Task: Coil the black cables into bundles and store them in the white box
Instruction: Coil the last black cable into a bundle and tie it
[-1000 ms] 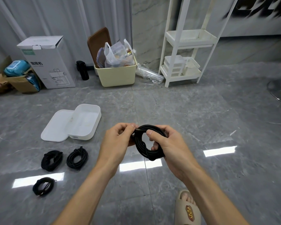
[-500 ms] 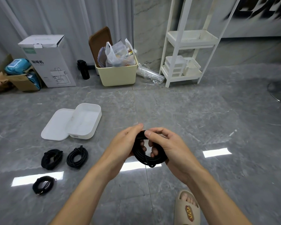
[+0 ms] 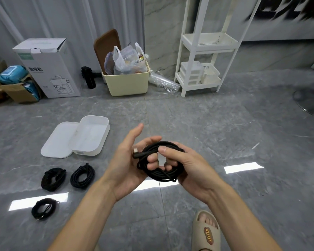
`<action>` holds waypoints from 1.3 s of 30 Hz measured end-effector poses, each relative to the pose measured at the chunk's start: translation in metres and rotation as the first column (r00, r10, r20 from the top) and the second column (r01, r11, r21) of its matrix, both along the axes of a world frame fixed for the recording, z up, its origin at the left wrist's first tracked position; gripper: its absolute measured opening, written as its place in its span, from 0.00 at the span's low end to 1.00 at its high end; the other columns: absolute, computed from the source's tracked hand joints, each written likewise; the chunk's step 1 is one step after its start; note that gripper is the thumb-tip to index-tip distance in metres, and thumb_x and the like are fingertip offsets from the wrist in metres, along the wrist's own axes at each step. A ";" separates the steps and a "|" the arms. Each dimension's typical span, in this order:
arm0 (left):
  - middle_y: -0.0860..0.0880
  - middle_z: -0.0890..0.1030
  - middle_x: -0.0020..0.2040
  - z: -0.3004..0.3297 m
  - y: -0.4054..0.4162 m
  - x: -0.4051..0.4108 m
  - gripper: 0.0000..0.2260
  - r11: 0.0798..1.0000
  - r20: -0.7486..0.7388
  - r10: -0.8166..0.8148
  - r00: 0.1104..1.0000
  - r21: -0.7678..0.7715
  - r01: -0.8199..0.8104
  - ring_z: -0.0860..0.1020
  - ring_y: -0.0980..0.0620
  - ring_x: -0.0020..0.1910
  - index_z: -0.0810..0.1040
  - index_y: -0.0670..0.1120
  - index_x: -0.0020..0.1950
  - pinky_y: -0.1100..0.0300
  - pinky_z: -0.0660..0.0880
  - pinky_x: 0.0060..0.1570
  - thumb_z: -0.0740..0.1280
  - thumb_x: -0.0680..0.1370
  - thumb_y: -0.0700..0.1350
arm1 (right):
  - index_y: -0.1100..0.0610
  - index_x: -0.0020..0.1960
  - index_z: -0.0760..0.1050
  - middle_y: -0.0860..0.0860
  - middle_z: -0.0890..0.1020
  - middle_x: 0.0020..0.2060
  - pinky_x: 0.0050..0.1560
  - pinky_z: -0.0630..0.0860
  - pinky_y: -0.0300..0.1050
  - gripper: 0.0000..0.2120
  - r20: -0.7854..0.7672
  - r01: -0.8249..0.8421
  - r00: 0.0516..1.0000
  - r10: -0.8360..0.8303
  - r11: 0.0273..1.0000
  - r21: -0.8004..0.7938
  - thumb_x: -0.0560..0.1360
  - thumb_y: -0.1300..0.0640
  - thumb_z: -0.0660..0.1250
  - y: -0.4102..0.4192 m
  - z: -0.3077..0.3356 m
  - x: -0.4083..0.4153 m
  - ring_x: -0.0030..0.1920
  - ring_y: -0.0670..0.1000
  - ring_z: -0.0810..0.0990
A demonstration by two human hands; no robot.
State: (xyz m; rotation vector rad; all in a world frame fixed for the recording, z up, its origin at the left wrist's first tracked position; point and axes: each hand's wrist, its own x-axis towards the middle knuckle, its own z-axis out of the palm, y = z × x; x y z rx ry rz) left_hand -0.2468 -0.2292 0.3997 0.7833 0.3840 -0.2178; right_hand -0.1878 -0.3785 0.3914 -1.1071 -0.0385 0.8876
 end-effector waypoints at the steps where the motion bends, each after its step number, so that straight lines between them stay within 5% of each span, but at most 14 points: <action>1: 0.49 0.67 0.28 0.000 -0.001 0.000 0.28 1.000 -0.017 -0.017 1.000 0.026 0.017 0.66 0.51 0.26 0.80 0.42 0.58 0.56 0.77 0.38 0.70 0.70 0.63 | 0.59 0.51 0.81 0.48 0.70 0.26 0.34 0.76 0.38 0.16 0.004 -0.003 1.000 0.003 1.000 -0.021 0.65 0.57 0.75 0.000 -0.001 0.000 0.27 0.46 0.72; 5: 0.52 0.63 0.25 0.000 -0.010 0.002 0.18 0.988 0.033 0.033 0.999 0.151 -0.037 0.63 0.54 0.25 0.76 0.44 0.57 0.60 0.74 0.37 0.71 0.70 0.50 | 0.55 0.47 0.85 0.48 0.70 0.26 0.37 0.75 0.40 0.12 -0.079 0.044 0.996 -0.040 0.998 0.049 0.65 0.52 0.75 0.003 0.000 0.000 0.27 0.46 0.71; 9: 0.52 0.65 0.26 -0.005 -0.010 0.002 0.20 0.989 0.091 0.135 0.987 0.047 -0.140 0.64 0.55 0.25 0.75 0.45 0.61 0.59 0.72 0.42 0.72 0.70 0.39 | 0.54 0.45 0.82 0.48 0.71 0.26 0.46 0.77 0.44 0.12 -0.154 0.094 0.986 -0.065 0.978 0.188 0.68 0.47 0.74 0.002 0.004 0.003 0.28 0.48 0.72; 15: 0.47 0.75 0.33 0.000 -0.003 -0.001 0.27 0.995 0.067 -0.084 0.994 0.059 0.080 0.70 0.53 0.26 0.75 0.42 0.68 0.60 0.77 0.38 0.73 0.72 0.50 | 0.52 0.35 0.80 0.46 0.63 0.21 0.30 0.73 0.40 0.12 -0.034 0.222 0.975 -0.222 0.975 0.011 0.76 0.49 0.70 0.006 0.002 -0.003 0.22 0.45 0.63; 20: 0.52 0.70 0.30 0.000 -0.009 -0.001 0.29 0.886 -0.100 -0.211 0.972 0.400 0.234 0.68 0.55 0.25 0.80 0.53 0.65 0.58 0.64 0.35 0.64 0.71 0.69 | 0.55 0.44 0.74 0.50 0.75 0.24 0.27 0.73 0.42 0.11 0.310 0.197 0.943 -0.118 0.951 -0.239 0.75 0.48 0.71 0.011 0.001 -0.008 0.19 0.45 0.63; 24: 0.53 0.65 0.26 -0.005 -0.018 0.000 0.28 0.877 -0.070 -0.064 0.995 0.471 0.089 0.63 0.55 0.22 0.82 0.50 0.59 0.59 0.65 0.36 0.61 0.74 0.70 | 0.57 0.48 0.75 0.48 0.72 0.23 0.28 0.70 0.42 0.18 0.268 0.165 0.957 -0.114 0.971 -0.176 0.71 0.44 0.74 0.010 0.000 -0.010 0.21 0.46 0.64; 28: 0.48 0.71 0.26 -0.008 -0.023 0.001 0.25 0.899 0.021 0.146 0.989 0.415 -0.142 0.63 0.56 0.20 0.82 0.47 0.52 0.67 0.68 0.26 0.62 0.75 0.67 | 0.57 0.49 0.79 0.52 0.73 0.27 0.39 0.76 0.45 0.21 0.170 0.073 0.983 -0.072 0.997 0.002 0.70 0.40 0.74 0.006 0.003 -0.008 0.28 0.50 0.73; 31: 0.48 0.70 0.27 -0.006 -0.025 0.001 0.21 0.914 0.065 0.205 0.977 0.345 -0.215 0.62 0.57 0.20 0.82 0.50 0.42 0.67 0.70 0.26 0.65 0.72 0.67 | 0.58 0.51 0.76 0.51 0.73 0.25 0.42 0.73 0.48 0.22 0.072 0.098 0.992 -0.102 0.994 0.050 0.72 0.39 0.71 0.008 0.005 -0.004 0.25 0.50 0.67; 34: 0.51 0.66 0.24 -0.006 -0.026 0.002 0.20 0.925 0.049 0.167 0.985 0.337 -0.174 0.63 0.57 0.20 0.82 0.51 0.42 0.67 0.72 0.27 0.64 0.73 0.66 | 0.58 0.47 0.80 0.50 0.69 0.22 0.35 0.72 0.43 0.19 0.033 0.156 0.987 -0.155 0.988 -0.005 0.74 0.41 0.69 0.011 0.006 -0.004 0.21 0.47 0.62; 39: 0.47 0.74 0.28 -0.005 -0.016 0.000 0.30 0.952 -0.075 -0.126 0.989 0.272 0.142 0.74 0.52 0.24 0.76 0.43 0.61 0.62 0.77 0.33 0.61 0.76 0.67 | 0.60 0.45 0.78 0.50 0.67 0.19 0.24 0.69 0.40 0.18 0.101 0.216 0.975 -0.200 0.957 -0.194 0.78 0.44 0.67 0.011 0.007 -0.007 0.20 0.49 0.66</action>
